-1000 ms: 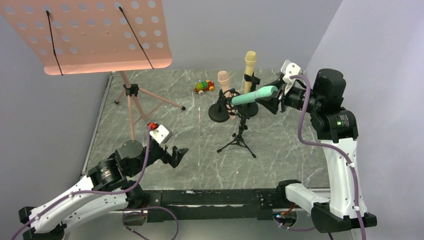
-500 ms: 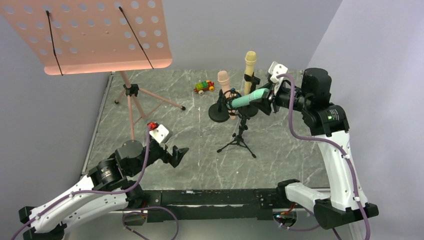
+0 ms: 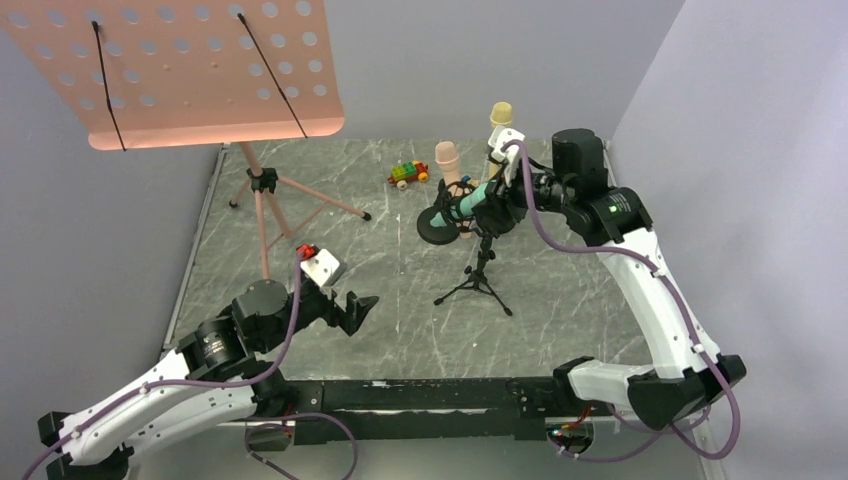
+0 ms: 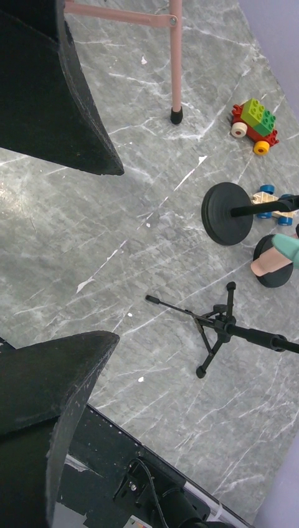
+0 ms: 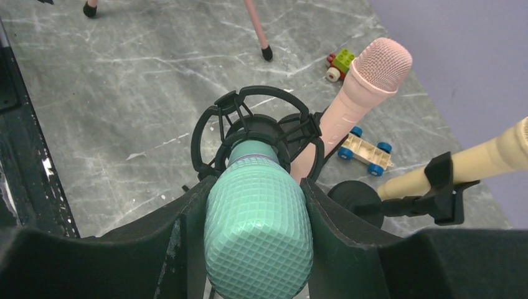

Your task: Attach the microphones to the stand

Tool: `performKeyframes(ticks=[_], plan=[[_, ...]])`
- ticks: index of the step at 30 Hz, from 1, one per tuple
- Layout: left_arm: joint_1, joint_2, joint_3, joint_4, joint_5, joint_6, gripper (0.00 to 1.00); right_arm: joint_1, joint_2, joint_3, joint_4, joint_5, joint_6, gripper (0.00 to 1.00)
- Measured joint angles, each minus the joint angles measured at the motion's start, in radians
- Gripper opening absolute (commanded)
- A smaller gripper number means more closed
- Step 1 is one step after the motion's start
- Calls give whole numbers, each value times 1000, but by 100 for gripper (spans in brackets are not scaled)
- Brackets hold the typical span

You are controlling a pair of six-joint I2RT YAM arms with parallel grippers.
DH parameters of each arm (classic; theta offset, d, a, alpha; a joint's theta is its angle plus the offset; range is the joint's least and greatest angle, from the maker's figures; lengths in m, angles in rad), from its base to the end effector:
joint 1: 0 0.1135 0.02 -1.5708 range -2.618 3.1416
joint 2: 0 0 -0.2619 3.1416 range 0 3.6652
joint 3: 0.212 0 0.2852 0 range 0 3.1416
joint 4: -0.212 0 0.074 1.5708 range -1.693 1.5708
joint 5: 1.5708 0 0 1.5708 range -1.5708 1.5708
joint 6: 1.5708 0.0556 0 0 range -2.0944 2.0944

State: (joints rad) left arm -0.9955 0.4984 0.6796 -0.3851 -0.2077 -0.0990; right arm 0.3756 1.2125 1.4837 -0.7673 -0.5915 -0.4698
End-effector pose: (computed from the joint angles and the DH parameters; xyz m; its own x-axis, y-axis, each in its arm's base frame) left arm 0.1071 -0.1441 0.3220 -0.1799 0.0997 -0.9786 0.6968 0.7152 -0.0552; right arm 0.2550 0.1339 0.4341 -0.0505 -0.4238 -0.9043 -0.8788 0.4491 -0.1615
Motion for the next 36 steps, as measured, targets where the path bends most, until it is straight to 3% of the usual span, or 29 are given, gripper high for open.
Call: performKeyframes(ticks=[5,9,14,20,24,28,30,36], plan=[[0,-8,-2,0,0,0,99,15,39,-20,20,15,23,32],[0,-13,-2,0,0,0,99,19,58,-37,30,16,38,56],[0,-25,-8,0,0,-1,99,21,60,-37,26,8,54,98],[0,-34,-13,21,32,-20,99,-53,16,-32,8,-43,55,100],[1,-32,-13,46,39,-35,99,-232,-80,-34,18,-119,89,100],[52,-3,13,46,48,-58,99,-431,-262,-138,117,-138,172,100],[141,26,42,44,91,-78,99,-478,-346,-212,151,-95,222,100],[562,87,70,26,262,-166,99,-585,-431,-384,235,111,384,100]])
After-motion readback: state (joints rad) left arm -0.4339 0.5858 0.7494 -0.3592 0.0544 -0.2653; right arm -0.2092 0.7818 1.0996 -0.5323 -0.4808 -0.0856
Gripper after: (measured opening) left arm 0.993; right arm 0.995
